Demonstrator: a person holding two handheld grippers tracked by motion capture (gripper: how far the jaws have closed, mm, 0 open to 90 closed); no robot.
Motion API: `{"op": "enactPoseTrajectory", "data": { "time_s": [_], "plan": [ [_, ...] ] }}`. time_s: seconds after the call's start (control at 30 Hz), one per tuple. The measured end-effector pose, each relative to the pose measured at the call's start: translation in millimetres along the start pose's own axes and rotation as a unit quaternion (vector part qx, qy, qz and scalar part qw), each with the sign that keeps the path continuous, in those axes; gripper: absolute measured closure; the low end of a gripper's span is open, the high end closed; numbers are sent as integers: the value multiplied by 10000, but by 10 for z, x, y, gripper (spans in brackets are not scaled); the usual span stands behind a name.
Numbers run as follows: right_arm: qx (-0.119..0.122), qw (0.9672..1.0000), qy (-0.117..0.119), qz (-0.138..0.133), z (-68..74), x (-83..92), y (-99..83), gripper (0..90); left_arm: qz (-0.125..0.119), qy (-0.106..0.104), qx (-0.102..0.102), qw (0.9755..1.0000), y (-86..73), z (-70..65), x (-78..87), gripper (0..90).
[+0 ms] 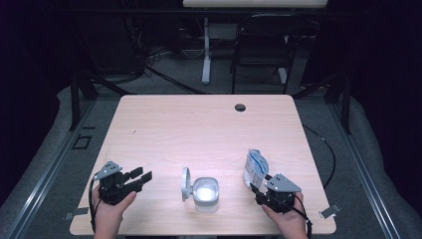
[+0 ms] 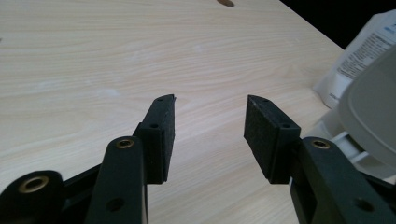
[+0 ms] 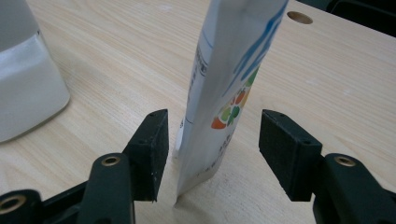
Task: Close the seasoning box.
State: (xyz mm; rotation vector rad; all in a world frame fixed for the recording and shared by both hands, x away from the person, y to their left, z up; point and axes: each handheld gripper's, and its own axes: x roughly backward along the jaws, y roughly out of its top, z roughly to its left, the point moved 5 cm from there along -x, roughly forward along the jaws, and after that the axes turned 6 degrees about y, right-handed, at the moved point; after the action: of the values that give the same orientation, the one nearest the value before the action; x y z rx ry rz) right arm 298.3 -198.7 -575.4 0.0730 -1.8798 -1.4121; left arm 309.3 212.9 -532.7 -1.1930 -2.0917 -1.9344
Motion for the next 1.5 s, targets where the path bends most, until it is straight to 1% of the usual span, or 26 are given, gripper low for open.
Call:
{"op": "enactPoseTrajectory", "data": {
  "time_s": [0.17,0.27,0.3,0.33,0.37,0.43,0.5,0.53,0.73,0.93,1.0,1.03,1.07,1.13,1.2,1.27,1.37,1.5],
  "plan": [
    [-54,10000,2,5,-2,30,-15,388,29,-146,-221,9996,47,-159,-13,592],
    [-83,10000,4,9,-7,42,-19,381,104,-242,-399,9989,66,-264,-17,647],
    [-88,10000,-12,16,-9,44,-22,375,93,-258,-429,9987,70,-287,-20,665],
    [-84,10000,-17,28,-10,44,-26,371,107,-296,-499,9983,75,-323,-18,683],
    [-86,10000,-14,45,-12,43,-32,370,113,-355,-534,9979,76,-349,-16,748],
    [-119,9999,-8,28,-12,40,-36,370,137,-437,-642,9969,77,-411,-18,823],
    [-129,9999,-8,21,-16,41,-39,368,166,-490,-755,9958,75,-473,-25,886],
    [-125,9999,-17,41,-18,44,-43,367,175,-515,-773,9955,77,-493,-26,900],
    [-138,9999,0,42,-7,43,-51,359,144,-672,-983,9928,103,-653,-15,900],
    [-252,9997,44,-10,21,22,-37,357,193,-815,-1142,9899,107,-792,-7,900],
    [-229,9997,69,-7,36,22,-33,357,225,-859,-1162,9892,104,-834,-6,900],
    [-195,9998,76,41,39,27,-33,357,230,-865,-1213,9886,105,-842,-6,900],
    [-198,9998,79,37,42,24,-33,357,216,-886,-1197,9886,104,-864,-7,900],
    [-197,9998,81,38,44,20,-33,357,224,-896,-1252,9878,104,-888,-6,900],
    [-205,9998,70,40,43,16,-37,357,231,-932,-1245,9876,100,-911,-6,900],
    [-199,9998,75,59,41,15,-41,357,246,-946,-1268,9871,96,-924,-8,900],
    [-197,9998,87,45,46,9,-40,357,248,-941,-1269,9871,91,-938,-15,900],
    [-235,9997,99,36,57,6,-33,357,262,-954,-1299,9866,88,-951,-20,900]
  ]
}}
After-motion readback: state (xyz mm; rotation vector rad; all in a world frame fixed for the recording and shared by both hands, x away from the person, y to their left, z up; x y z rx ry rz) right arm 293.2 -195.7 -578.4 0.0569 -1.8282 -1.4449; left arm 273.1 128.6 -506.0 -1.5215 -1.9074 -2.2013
